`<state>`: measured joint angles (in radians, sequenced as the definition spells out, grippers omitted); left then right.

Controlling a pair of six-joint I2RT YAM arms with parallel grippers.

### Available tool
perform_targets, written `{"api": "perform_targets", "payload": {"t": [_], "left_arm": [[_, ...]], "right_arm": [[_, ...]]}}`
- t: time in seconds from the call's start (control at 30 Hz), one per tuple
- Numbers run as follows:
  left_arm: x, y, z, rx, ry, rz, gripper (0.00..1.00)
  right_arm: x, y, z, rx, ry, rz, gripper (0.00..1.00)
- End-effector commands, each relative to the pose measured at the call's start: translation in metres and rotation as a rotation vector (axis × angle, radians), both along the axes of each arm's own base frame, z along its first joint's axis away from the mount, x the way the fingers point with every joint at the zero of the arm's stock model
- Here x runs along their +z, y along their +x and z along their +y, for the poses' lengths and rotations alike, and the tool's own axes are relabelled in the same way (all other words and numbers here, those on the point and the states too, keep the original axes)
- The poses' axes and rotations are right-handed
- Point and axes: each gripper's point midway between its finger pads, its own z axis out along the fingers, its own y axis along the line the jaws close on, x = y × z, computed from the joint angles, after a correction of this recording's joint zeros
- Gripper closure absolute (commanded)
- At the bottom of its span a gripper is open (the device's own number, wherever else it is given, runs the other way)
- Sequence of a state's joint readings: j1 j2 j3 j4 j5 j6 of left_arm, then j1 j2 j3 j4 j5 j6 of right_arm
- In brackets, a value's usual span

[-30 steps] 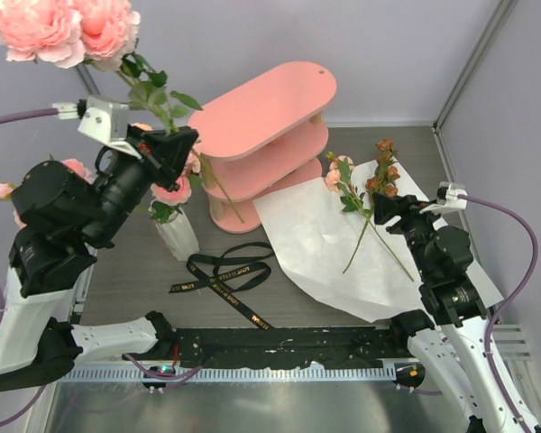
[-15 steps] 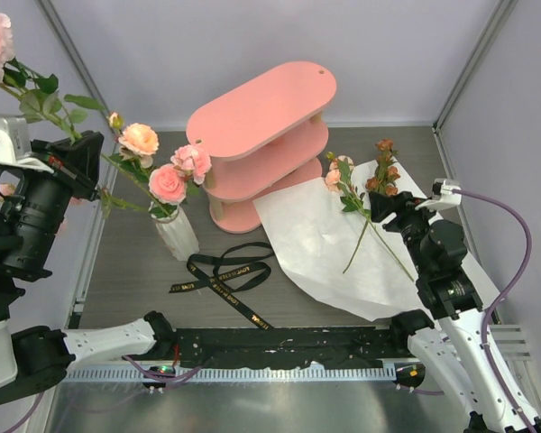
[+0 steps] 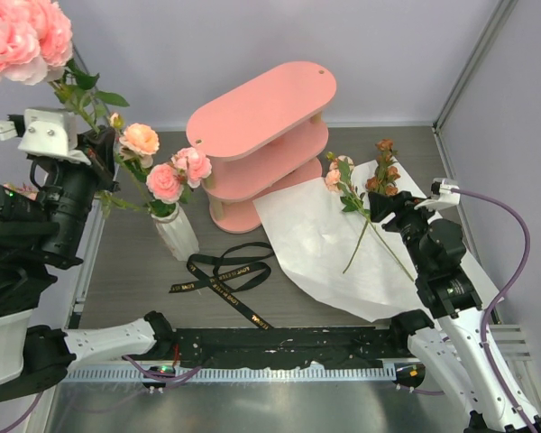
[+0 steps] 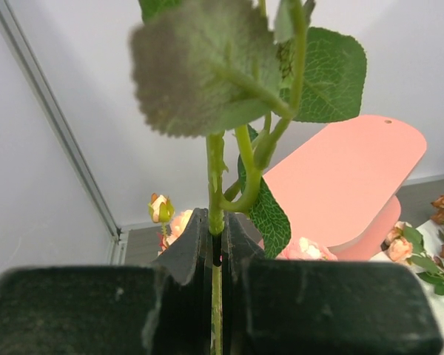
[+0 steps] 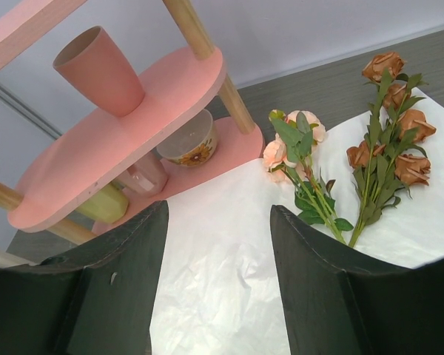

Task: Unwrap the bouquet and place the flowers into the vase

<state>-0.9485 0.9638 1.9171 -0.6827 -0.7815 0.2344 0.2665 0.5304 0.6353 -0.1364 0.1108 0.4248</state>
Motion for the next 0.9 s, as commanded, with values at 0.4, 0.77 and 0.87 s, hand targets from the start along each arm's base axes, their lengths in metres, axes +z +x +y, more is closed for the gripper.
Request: {"api": "perform_targets", "payload": {"t": [0.4,0.77,0.87], "left_arm": [[0.001,0.021,-0.004,0.127,-0.061,-0.094,1.00],[-0.046,0.033,-0.010,0.195,-0.094,-0.038,1.00],[-0.060,0.035,-0.007,0.230,-0.115,-0.033,1.00]], "right_arm": [[0.006,0.003,-0.003,-0.019,-0.001,-0.027,0.37],[0.004,-0.001,-0.005,-0.024,-0.002,-0.029,0.37],[0.002,-0.002,-0.005,-0.021,0.001,-0.024,0.37]]}}
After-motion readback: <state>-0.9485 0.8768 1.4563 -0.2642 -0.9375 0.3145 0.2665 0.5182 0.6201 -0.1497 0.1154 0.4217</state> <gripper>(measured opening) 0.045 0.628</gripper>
